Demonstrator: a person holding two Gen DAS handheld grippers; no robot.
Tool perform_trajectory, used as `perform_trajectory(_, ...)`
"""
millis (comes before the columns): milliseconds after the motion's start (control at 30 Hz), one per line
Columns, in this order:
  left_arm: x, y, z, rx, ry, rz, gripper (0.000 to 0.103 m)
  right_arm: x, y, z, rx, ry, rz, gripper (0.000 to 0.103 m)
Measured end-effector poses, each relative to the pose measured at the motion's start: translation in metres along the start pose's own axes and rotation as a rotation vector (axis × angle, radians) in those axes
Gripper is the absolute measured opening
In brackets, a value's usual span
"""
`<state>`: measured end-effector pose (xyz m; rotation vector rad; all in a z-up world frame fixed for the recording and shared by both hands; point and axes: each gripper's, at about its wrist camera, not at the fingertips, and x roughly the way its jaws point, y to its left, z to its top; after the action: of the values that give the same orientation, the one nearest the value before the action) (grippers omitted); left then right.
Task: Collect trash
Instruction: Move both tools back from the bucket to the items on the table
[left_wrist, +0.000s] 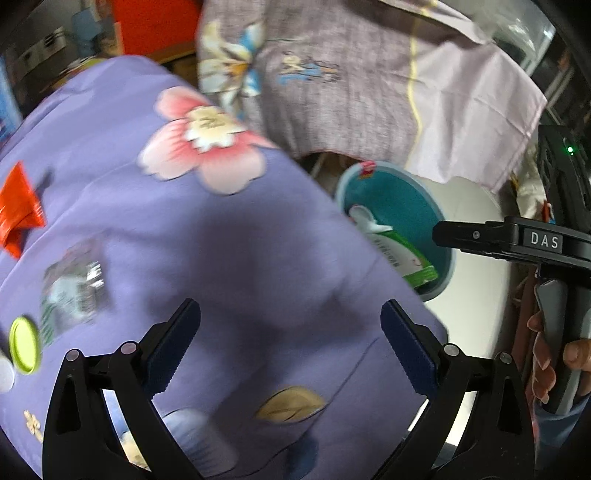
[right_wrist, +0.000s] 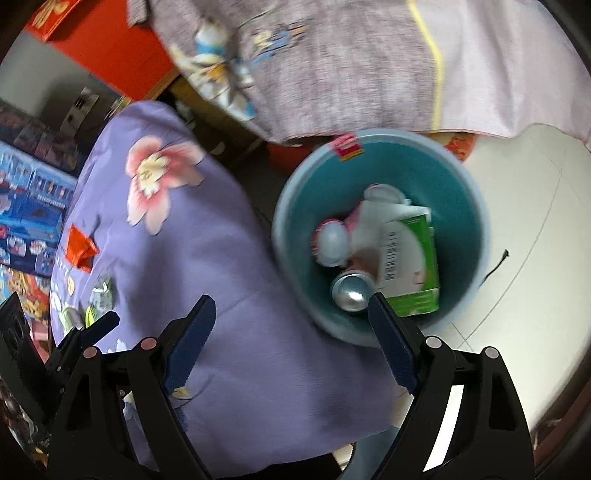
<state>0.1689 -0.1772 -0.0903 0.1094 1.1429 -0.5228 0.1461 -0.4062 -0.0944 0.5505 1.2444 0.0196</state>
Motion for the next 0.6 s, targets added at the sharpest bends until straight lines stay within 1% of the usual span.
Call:
perform_trajectory(67, -0.008, 0.013, -0.005, -0.021, -0.01, 0.006, 0.098, 0.003, 0.017, -0.002, -0.027, 0.008, 0.001, 0.081)
perform_trajectory(200, -0.03, 0.046, -0.017, -0.084, -0.061, 0.058, 0.098, 0.008, 0.06, -0.007, -0.094, 0.018, 0.005, 0.081)
perform_trajectory(233, -0.038, 0.058, -0.021, -0.107, -0.078, 0.077, 0.098, 0.009, 0.068, -0.008, -0.105, 0.02, 0.007, 0.081)
perform_trajectory(333, -0.057, 0.09, -0.03, -0.169, -0.113, 0.118, 0.098, 0.015, 0.097, -0.012, -0.136, 0.035, 0.015, 0.086)
perform_trajectory(533, -0.097, 0.167, -0.056, -0.323, -0.176, 0.171, 0.098, 0.031, 0.165, -0.022, -0.235, 0.073, 0.015, 0.086)
perform_trajectory(600, -0.11, 0.193, -0.071, -0.37, -0.194, 0.194, 0.098, 0.038, 0.188, -0.025, -0.269, 0.09, 0.016, 0.086)
